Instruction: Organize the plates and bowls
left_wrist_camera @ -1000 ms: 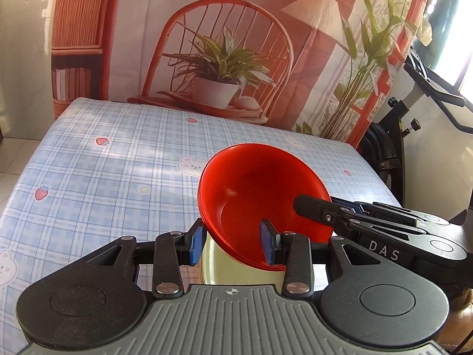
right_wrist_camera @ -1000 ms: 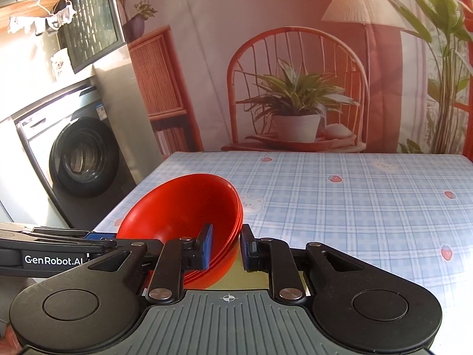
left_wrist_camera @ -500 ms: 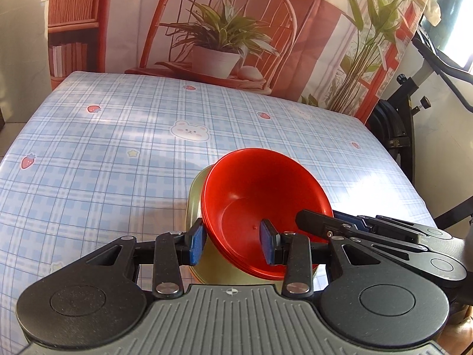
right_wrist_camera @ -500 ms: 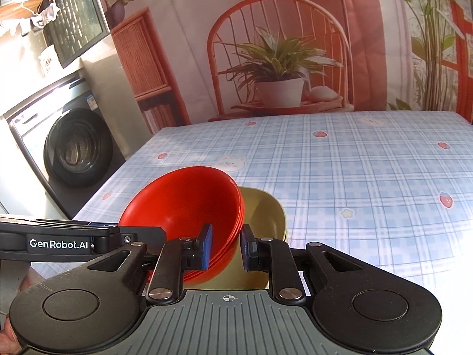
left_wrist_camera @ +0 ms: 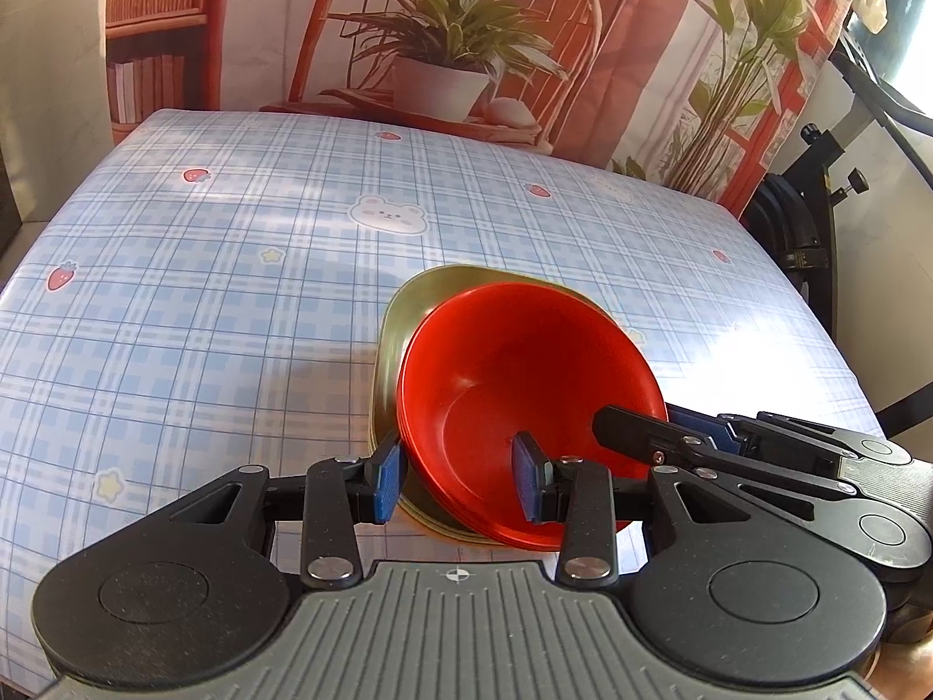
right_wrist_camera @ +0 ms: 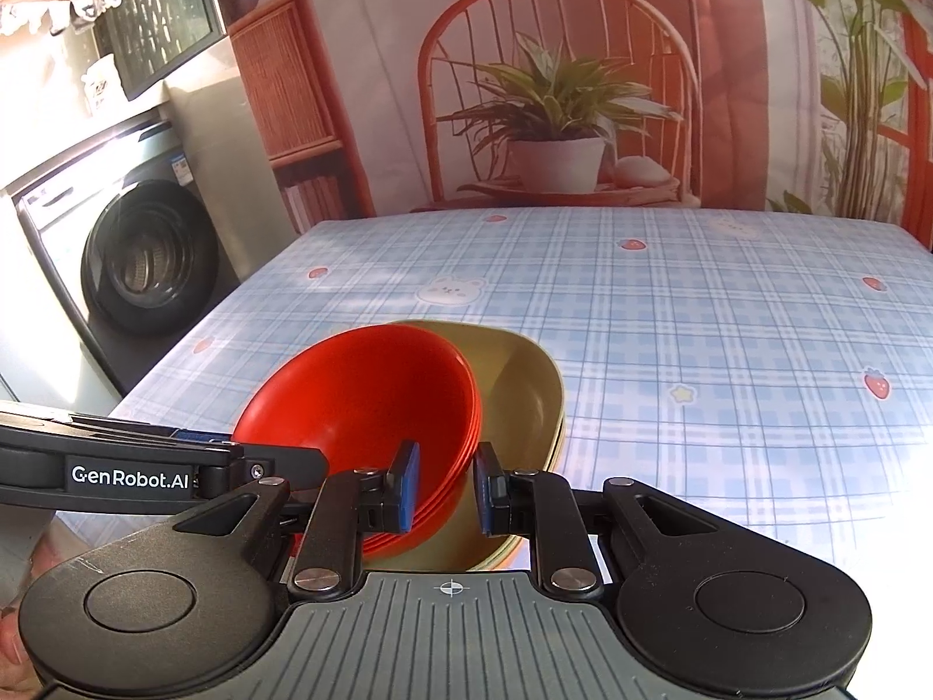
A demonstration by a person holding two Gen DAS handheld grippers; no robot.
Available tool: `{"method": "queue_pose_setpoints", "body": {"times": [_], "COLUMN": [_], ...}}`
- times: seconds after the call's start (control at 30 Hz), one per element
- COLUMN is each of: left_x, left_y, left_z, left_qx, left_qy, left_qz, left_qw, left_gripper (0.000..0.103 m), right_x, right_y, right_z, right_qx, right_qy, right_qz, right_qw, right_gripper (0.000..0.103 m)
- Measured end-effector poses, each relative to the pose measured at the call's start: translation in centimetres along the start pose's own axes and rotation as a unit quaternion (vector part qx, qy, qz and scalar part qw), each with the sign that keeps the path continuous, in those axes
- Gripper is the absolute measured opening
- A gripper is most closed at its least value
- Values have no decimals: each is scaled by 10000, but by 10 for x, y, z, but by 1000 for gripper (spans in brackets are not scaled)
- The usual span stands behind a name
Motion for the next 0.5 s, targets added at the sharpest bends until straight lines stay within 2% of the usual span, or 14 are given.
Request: {"method": "queue_pose_setpoints", "body": {"times": [0.23, 0.5], "left_x": [-1, -7], "left_y": [1, -4], "left_z": [-1, -5], "left_qx": [64, 84], "left_qy": [88, 260], "left_qz": [8, -198], "left_qw": [9999, 9994], "left_gripper": [40, 40], "right_x": [3, 4], "right_y": [4, 5], "right_z": [3, 4], "right_qx": [5, -6], "right_qy": [-81, -77], "right_qz": [99, 162], "right_qw": [9999, 9998], "right_gripper": [18, 18]}}
Point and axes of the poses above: each gripper's, at about its wrist camera, not at the fingertips, and x roughly the way its jaws point, y to its right, z to its underside, the point moved 7 cm from there along x, roughly the way its jaws point, and after that the axes turned 4 degrees about -y, right-handed, at the moved point
